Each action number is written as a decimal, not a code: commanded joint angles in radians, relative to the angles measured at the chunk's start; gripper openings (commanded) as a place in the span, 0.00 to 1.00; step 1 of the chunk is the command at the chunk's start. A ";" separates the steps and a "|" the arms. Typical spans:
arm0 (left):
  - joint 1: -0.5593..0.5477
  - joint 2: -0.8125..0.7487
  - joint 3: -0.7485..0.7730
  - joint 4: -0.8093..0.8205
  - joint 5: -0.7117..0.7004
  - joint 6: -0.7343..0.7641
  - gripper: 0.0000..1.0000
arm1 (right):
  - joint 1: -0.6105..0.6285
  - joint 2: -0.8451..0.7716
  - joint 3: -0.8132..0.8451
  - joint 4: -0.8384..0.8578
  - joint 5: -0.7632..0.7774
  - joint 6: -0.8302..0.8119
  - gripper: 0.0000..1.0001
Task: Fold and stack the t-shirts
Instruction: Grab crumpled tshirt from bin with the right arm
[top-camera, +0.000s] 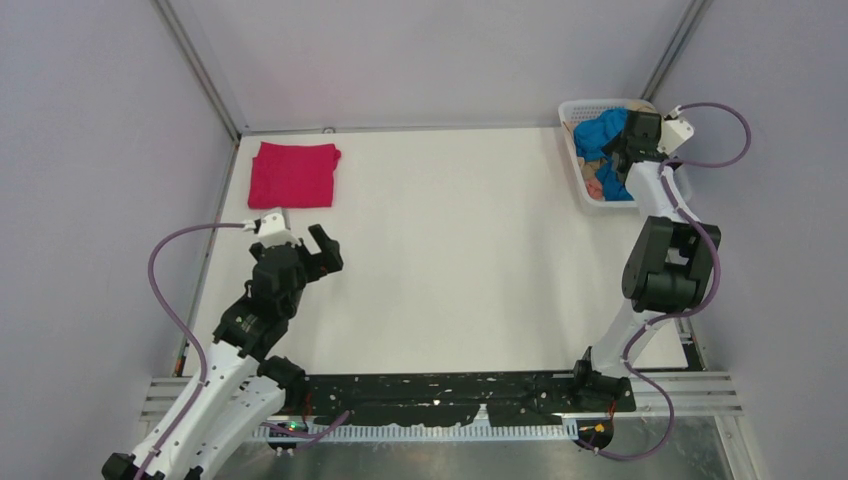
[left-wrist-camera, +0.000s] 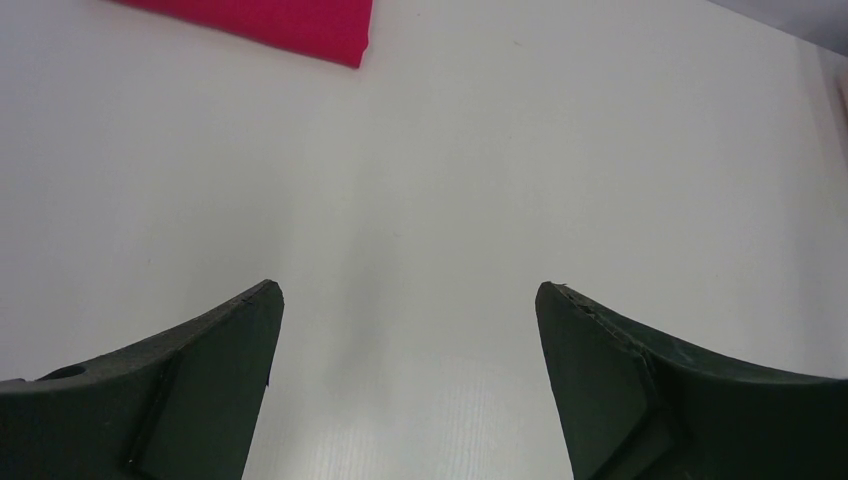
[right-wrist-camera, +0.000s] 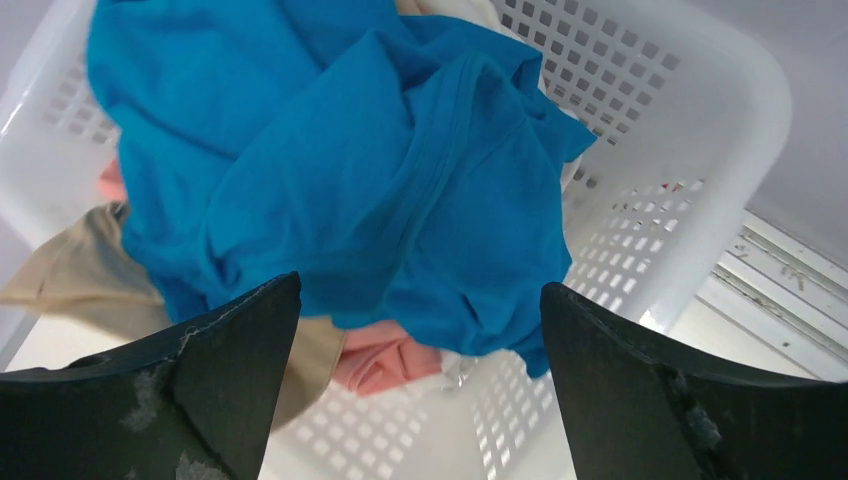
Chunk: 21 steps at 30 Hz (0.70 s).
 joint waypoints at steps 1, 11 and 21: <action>0.002 0.018 0.026 0.058 -0.030 0.016 0.99 | -0.027 0.084 0.100 0.125 -0.015 0.087 0.95; 0.002 0.066 0.041 0.054 -0.031 0.020 0.99 | -0.066 0.146 0.070 0.380 -0.204 0.156 0.84; 0.002 0.098 0.045 0.074 0.004 0.017 0.99 | -0.066 0.072 0.046 0.377 -0.238 0.107 0.28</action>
